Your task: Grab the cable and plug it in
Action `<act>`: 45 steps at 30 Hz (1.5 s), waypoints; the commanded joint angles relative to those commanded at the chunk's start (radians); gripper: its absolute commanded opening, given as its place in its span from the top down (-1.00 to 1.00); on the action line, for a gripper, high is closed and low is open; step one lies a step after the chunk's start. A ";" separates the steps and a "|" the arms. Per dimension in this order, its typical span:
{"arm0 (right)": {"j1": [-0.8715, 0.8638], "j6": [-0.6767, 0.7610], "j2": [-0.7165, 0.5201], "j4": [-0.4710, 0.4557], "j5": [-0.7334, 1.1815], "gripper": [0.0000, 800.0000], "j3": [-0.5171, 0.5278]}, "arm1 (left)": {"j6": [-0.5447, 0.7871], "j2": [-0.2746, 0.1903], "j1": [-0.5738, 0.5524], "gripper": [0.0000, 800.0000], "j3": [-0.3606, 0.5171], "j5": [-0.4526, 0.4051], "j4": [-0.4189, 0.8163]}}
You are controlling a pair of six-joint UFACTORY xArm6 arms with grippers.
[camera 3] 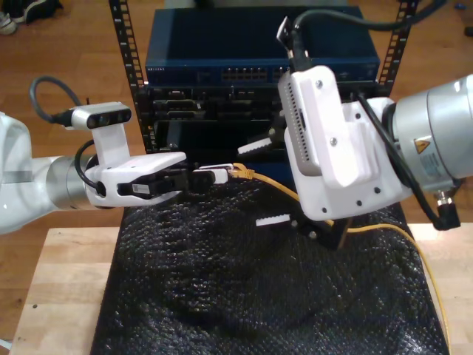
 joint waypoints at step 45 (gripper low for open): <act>0.029 -0.021 -0.018 0.025 -0.083 -0.26 0.014 | 0.000 0.018 -0.003 0.99 0.002 0.080 -0.002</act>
